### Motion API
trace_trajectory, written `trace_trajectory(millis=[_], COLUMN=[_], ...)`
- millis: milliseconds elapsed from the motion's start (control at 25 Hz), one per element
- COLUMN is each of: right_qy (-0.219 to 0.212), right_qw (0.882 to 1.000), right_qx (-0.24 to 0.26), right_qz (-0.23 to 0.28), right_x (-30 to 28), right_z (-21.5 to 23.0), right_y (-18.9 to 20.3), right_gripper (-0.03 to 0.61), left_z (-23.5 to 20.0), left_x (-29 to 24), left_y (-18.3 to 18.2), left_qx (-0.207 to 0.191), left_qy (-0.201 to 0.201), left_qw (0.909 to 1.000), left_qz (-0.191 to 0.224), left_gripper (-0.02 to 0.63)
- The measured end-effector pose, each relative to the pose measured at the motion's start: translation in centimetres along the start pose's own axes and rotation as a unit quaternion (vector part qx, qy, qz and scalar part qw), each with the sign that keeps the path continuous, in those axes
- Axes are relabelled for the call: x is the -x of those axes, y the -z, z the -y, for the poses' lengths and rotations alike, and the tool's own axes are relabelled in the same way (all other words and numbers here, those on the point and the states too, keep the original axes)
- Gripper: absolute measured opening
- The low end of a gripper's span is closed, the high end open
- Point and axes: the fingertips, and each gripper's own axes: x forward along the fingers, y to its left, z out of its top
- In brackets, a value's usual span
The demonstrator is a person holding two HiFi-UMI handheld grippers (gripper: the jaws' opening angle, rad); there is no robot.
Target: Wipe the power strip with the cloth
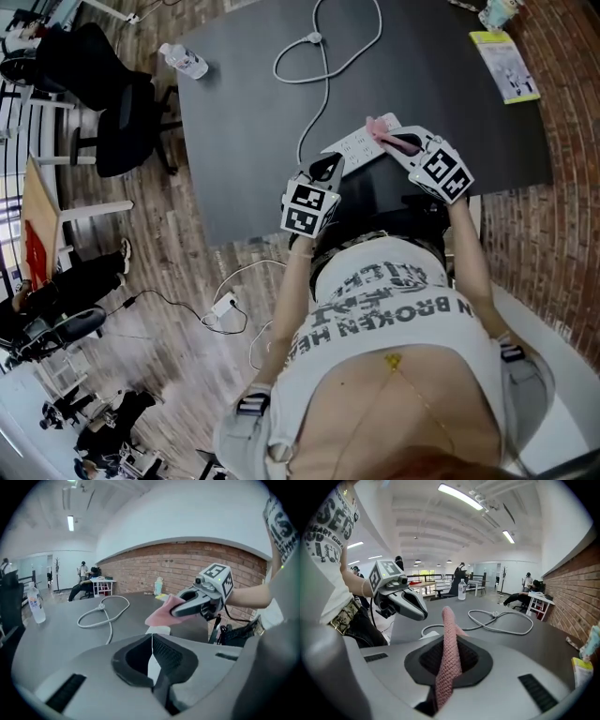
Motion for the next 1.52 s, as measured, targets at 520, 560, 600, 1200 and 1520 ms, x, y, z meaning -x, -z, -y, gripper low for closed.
trace_trajectory(millis=[520,560,600,1200,1520], right_qy=[0.042,0.041,0.039,0.032,0.023], right_qw=[0.980,0.977,0.974,0.950,0.950], right_qx=[-0.024,-0.026,-0.028,-0.030,-0.034], right_qz=[0.194,0.208,0.221,0.309,0.311], right_x=[5.7,6.1,6.4,9.6,9.7], right_z=[-0.8,-1.0,-1.2,-3.0,-3.2], right_y=[-9.6,-10.1,-10.7,-16.5,-17.0], right_gripper=[0.017,0.017,0.017,0.017,0.017], left_z=[2.6,2.7,2.8,4.8,5.2], left_x=[4.3,4.7,5.1,10.1,10.1], left_y=[-10.0,-10.6,-11.2,-17.8,-18.0], left_qx=[-0.001,-0.003,-0.004,-0.051,-0.052], left_qy=[0.011,0.010,0.010,0.007,0.013], left_qw=[0.9876,0.9861,0.9846,0.9613,0.9623], left_qz=[0.156,0.166,0.175,0.271,0.267], left_gripper=[0.008,0.008,0.008,0.008,0.008])
